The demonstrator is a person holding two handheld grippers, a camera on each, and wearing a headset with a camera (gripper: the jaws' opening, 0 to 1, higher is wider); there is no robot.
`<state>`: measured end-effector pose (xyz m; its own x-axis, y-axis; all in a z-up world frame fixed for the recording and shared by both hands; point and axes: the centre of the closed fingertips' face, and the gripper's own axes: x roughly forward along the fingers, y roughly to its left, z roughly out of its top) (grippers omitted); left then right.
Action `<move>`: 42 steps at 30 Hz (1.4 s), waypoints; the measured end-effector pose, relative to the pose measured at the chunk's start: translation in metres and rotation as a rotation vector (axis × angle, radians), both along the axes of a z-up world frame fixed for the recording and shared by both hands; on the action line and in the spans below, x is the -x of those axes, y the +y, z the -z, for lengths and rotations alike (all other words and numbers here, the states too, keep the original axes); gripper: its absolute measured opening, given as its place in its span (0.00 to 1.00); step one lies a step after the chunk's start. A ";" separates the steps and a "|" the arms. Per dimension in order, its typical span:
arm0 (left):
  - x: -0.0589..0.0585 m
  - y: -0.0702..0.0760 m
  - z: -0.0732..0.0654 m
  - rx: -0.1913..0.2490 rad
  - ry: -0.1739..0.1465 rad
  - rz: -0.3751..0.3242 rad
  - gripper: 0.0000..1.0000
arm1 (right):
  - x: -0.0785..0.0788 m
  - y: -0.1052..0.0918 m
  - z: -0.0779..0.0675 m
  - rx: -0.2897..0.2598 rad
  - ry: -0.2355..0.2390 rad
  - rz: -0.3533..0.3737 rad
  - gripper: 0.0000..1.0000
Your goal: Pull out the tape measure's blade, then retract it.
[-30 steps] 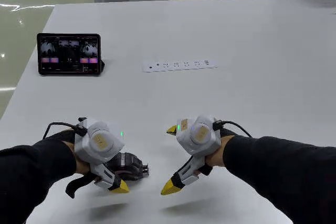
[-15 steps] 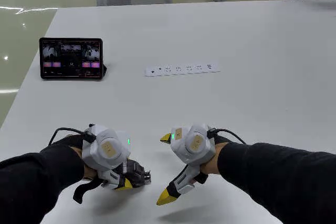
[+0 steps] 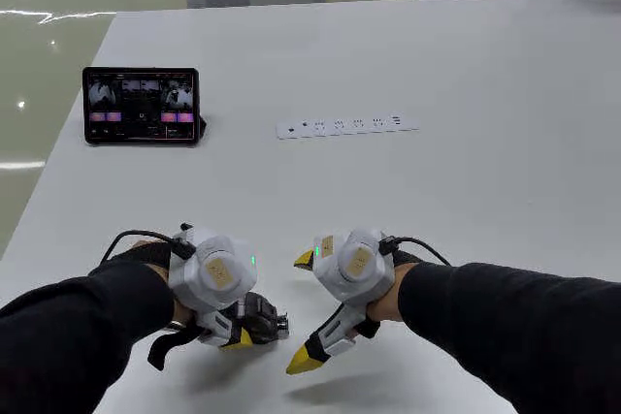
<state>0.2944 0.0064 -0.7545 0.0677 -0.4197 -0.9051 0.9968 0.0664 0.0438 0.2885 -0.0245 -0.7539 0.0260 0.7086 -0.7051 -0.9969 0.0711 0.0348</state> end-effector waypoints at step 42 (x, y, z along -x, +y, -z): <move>0.000 0.000 0.000 0.015 -0.014 -0.011 0.34 | 0.006 0.008 0.026 0.156 -0.028 -0.134 0.10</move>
<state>0.2944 0.0065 -0.7550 0.0848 -0.4325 -0.8976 0.9953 0.0781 0.0564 0.2830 -0.0164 -0.7795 -0.0406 0.5889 -0.8072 -0.9982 -0.0602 0.0062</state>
